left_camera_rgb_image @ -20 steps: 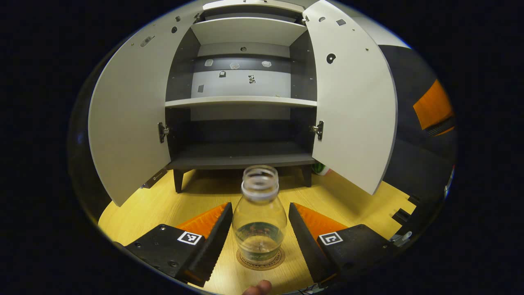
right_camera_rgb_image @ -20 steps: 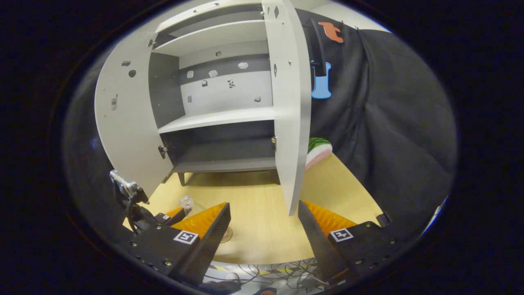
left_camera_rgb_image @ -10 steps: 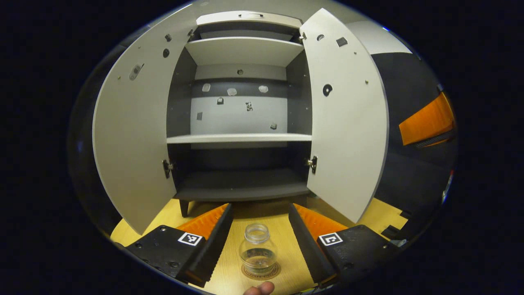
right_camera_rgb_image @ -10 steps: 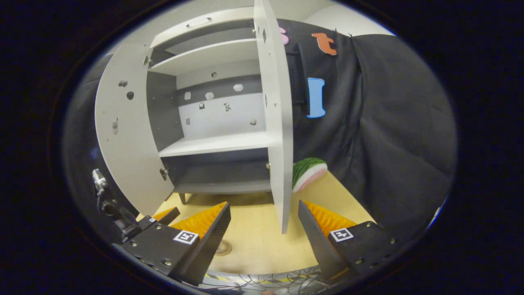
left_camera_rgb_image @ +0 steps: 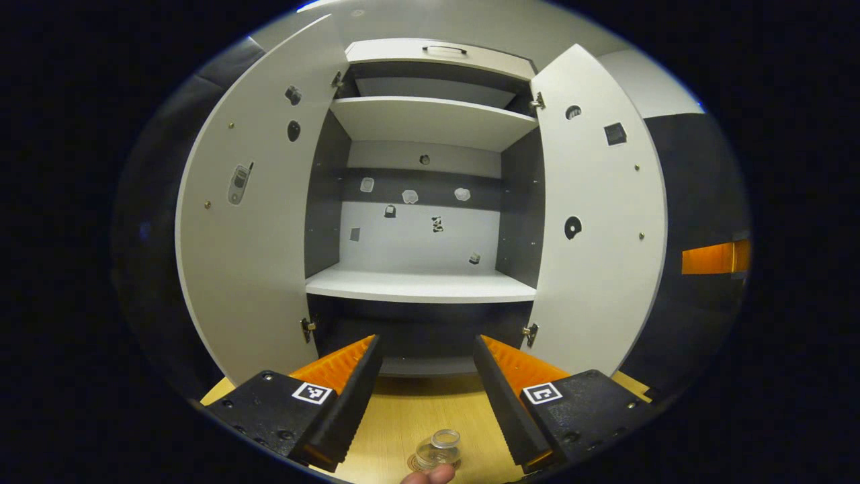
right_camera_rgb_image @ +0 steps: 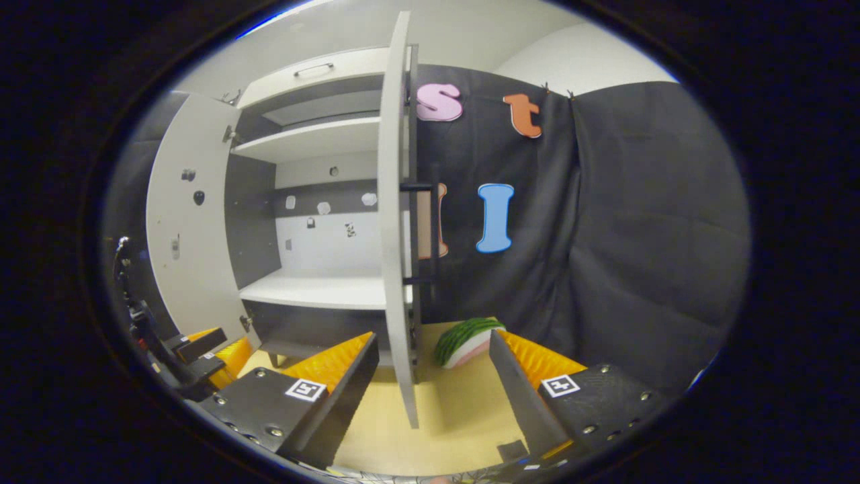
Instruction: Grasp the bottle in the cabinet with the left hand and place it on the coaster, then close the right door with the right hand and the left door with the left hand.
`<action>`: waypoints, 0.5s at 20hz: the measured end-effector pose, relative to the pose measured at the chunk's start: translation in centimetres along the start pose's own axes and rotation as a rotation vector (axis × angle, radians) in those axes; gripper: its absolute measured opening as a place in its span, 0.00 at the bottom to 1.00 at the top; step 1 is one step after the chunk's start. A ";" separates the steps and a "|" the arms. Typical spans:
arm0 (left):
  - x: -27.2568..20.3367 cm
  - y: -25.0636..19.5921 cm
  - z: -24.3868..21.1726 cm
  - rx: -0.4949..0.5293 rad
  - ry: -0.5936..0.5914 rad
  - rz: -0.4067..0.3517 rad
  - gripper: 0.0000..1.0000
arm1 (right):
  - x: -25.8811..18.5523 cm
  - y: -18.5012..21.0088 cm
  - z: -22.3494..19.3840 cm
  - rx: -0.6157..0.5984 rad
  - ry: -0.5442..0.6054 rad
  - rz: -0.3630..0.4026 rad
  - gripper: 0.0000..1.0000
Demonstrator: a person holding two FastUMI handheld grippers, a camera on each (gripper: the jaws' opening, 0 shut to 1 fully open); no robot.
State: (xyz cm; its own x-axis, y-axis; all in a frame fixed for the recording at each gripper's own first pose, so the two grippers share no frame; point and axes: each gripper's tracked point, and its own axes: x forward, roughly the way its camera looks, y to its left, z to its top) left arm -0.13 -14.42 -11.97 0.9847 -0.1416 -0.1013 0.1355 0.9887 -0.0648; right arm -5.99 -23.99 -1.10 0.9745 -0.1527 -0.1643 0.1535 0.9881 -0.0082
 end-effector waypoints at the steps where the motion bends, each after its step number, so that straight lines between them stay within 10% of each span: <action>1: -0.1 0.7 0.2 -0.008 0.008 0.016 0.88 | 0.6 -0.6 0.6 0.007 -0.008 0.000 1.00; 10: -0.8 4.4 0.2 -0.001 0.055 0.113 0.90 | 6.2 -2.0 2.4 0.029 -0.057 0.058 1.00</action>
State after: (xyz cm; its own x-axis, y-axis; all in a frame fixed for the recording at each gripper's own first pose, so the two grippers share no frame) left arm -0.27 -9.91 -11.99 0.9863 -0.0318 -0.1618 0.0238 0.9984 -0.0511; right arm 0.16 -26.99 0.28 0.9896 -0.0964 -0.1070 0.1000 0.9946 0.0288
